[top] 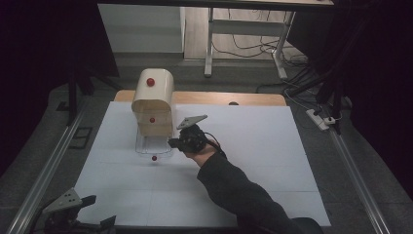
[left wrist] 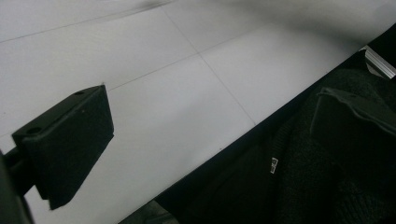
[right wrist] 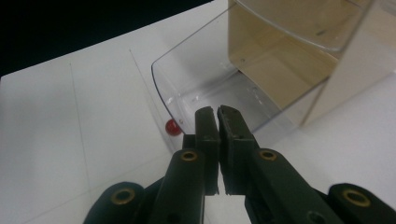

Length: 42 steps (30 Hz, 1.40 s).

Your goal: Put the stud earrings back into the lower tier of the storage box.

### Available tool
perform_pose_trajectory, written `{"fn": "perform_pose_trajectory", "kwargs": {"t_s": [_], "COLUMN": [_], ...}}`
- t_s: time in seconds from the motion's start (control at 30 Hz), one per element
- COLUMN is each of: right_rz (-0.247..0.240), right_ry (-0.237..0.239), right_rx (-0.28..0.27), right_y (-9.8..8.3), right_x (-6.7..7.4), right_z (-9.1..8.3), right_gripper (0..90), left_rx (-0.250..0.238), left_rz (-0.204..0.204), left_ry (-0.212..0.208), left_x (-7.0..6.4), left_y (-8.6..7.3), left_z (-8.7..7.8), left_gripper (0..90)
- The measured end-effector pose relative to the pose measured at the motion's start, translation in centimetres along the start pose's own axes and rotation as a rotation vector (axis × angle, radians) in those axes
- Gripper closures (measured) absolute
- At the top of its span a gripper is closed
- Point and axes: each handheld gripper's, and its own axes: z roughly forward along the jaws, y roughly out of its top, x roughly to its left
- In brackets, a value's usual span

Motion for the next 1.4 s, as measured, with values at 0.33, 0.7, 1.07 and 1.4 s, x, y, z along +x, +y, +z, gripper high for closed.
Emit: {"fn": "perform_pose_trajectory", "kwargs": {"t_s": [0.33,0.7,1.07,1.4], "right_rz": [-0.038,-0.054,-0.024,-0.001], "right_ry": [-0.024,-0.061,-0.033,-0.004], "right_rx": [0.015,0.032,0.064,0.116], "right_y": [0.2,-0.4,-0.4,-2.1], "right_x": [0.4,0.3,0.9,1.0], "right_z": [2.8,3.6,0.7,-0.8], "right_gripper": [86.8,77.8,44.9,13.5], "left_rx": [0.0,0.0,-0.006,-0.006], "left_rz": [-0.001,-0.001,-0.009,-0.006], "left_ry": [-0.001,-0.001,0.002,0.007], "left_x": [0.0,0.0,0.0,0.0], "left_y": [0.0,0.0,-0.1,-0.1], "left_z": [0.0,0.0,-0.1,-0.1], "left_gripper": [0.1,0.0,0.0,0.0]}}
